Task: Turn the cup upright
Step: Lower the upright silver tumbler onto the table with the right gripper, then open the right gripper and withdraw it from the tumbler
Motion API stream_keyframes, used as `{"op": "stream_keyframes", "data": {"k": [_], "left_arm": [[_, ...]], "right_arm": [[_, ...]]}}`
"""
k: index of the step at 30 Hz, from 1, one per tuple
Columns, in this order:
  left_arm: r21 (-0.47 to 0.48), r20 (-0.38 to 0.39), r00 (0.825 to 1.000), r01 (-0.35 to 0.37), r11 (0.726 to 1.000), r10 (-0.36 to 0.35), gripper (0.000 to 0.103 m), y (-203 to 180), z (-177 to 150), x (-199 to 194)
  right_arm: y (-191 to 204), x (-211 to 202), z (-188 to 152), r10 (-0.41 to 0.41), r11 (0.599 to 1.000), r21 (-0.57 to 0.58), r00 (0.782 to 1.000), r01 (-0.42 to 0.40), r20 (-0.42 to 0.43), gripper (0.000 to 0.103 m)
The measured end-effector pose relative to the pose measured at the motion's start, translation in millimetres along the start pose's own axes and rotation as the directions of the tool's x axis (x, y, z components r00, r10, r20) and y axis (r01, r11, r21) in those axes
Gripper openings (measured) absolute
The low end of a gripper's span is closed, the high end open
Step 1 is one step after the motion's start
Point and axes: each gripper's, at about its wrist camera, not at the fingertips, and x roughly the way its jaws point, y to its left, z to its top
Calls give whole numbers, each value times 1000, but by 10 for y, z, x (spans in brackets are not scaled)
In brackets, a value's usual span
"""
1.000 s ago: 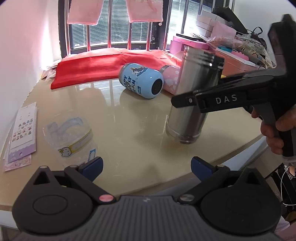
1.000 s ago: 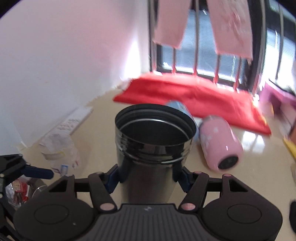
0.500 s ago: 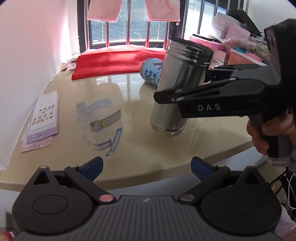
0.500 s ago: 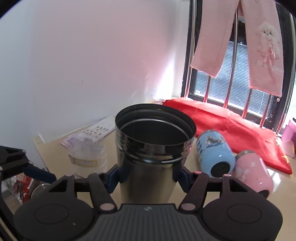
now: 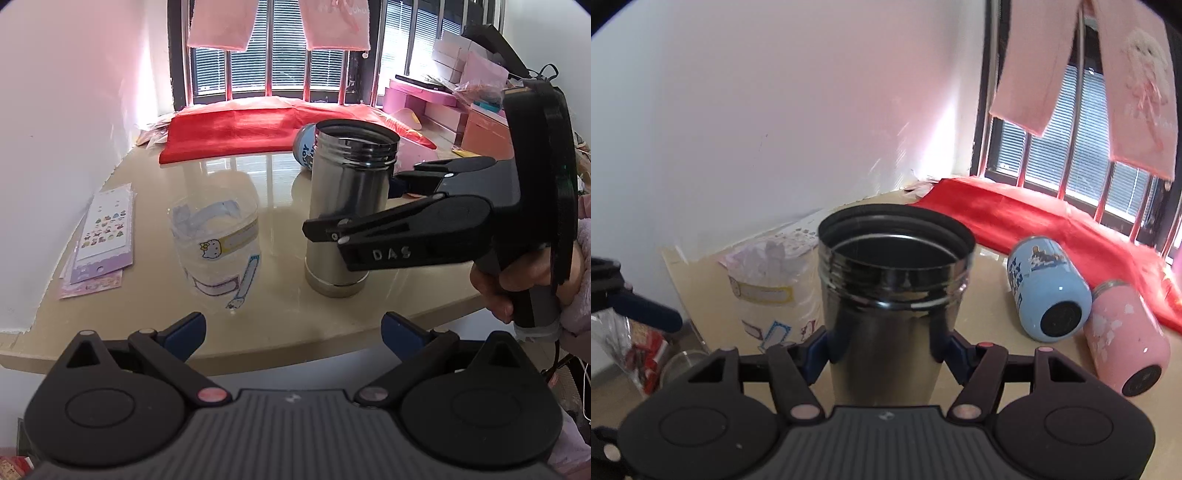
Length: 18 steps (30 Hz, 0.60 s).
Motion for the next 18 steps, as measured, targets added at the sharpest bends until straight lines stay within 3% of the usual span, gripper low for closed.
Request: {"op": "stream_keyframes", "data": {"k": [2,7,14,18], "left_arm": [[4,10,1000,-4,1000,4,103,-22,-9,-41],[-10,42,999,-14,1000,15,103,-96,-49,-179],[0,117,992,-41,999,40,103,-308,-138,-491],[-16,203,977,-59,998,61,103,-436,-186,-710]], "right_arm": [[-27,-76,-3,-11,1000,19,1000,11,27,92],[-37,-509,-49,-53,998,36,991,49,124,103],[12,-1370,-344,-178,984,41,941,173,288,103],[75,-1799,-524,-220,975,69,914,209,340,103]]}}
